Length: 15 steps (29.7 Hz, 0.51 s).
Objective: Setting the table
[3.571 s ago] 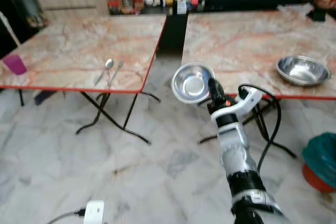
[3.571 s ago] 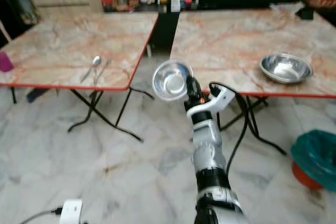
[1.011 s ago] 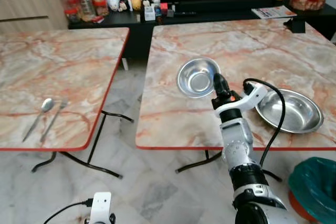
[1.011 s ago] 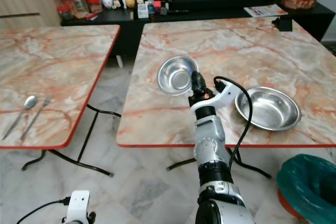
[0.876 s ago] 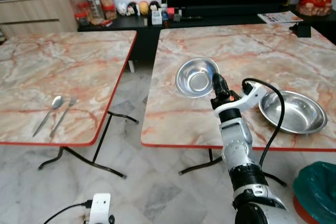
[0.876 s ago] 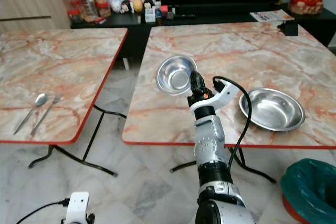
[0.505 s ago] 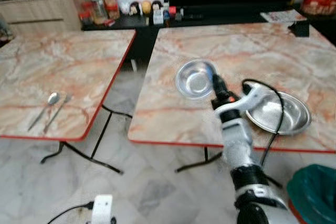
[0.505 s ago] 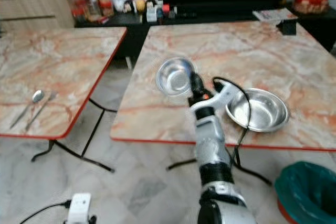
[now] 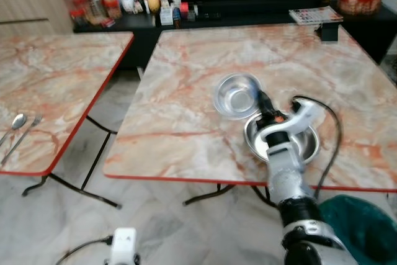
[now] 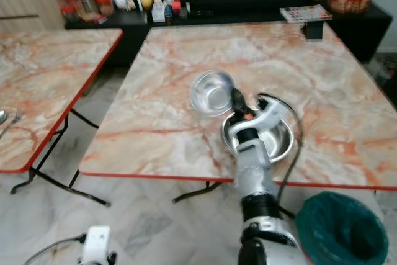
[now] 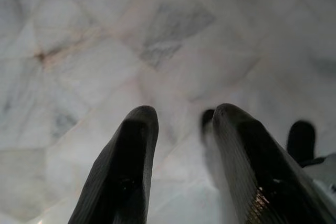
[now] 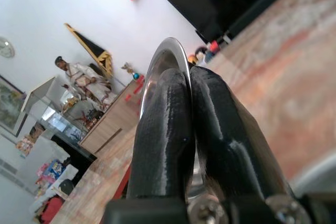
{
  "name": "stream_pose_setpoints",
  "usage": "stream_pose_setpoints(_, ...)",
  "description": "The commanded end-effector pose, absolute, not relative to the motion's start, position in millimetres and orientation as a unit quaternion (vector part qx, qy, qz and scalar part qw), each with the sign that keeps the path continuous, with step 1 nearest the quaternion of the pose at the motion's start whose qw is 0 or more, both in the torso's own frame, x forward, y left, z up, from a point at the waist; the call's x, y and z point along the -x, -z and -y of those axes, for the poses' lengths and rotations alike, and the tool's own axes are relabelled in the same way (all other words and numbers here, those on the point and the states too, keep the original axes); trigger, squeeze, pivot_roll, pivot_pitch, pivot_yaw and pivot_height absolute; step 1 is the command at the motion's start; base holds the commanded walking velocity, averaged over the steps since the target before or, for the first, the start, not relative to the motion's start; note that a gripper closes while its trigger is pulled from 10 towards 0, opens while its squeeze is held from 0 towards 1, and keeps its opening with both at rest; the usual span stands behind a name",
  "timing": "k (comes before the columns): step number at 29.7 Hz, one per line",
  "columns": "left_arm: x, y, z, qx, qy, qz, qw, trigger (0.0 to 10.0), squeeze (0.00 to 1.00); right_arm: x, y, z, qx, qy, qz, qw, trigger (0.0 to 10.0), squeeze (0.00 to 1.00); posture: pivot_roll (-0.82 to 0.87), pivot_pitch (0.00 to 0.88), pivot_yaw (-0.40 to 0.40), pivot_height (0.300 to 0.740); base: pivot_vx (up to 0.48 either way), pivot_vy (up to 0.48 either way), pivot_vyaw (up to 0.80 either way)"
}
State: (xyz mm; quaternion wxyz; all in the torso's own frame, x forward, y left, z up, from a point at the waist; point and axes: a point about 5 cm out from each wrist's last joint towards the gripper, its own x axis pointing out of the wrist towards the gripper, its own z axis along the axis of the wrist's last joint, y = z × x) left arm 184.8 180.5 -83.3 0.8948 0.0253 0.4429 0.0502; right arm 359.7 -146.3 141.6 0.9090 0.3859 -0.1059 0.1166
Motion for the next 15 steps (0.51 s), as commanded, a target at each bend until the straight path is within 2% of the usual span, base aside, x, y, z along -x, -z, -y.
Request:
stream_pose_setpoints(1, -182.2, 83.1, -192.6, -0.031, -0.065, -0.446, 0.892, 10.0, 0.00, -360.4, -145.8, 130.0, -0.392, -0.139, 0.102, 0.903, 10.0, 0.00, -0.04, 0.025, 0.058, 0.740, 0.000, 0.000, 0.00)
stream_pose_setpoints(8, -180.9, 83.6, -192.8, -0.027, -0.067, -0.446, 0.892, 10.0, 0.00, -356.8, -143.0, 130.0, -0.391, -0.140, 0.097, 0.904, 10.0, 0.00, -0.04, 0.030, 0.057, 0.740, 0.000, 0.000, 0.00)
stream_pose_setpoints(15, -178.2, 84.7, -194.3, -0.028, -0.070, -0.448, 0.891, 10.0, 0.00, -333.8, -141.7, 134.8, -0.378, -0.166, 0.090, 0.906, 10.0, 0.00, -0.05, 0.037, 0.051, 0.740, 0.000, 0.000, 0.00)
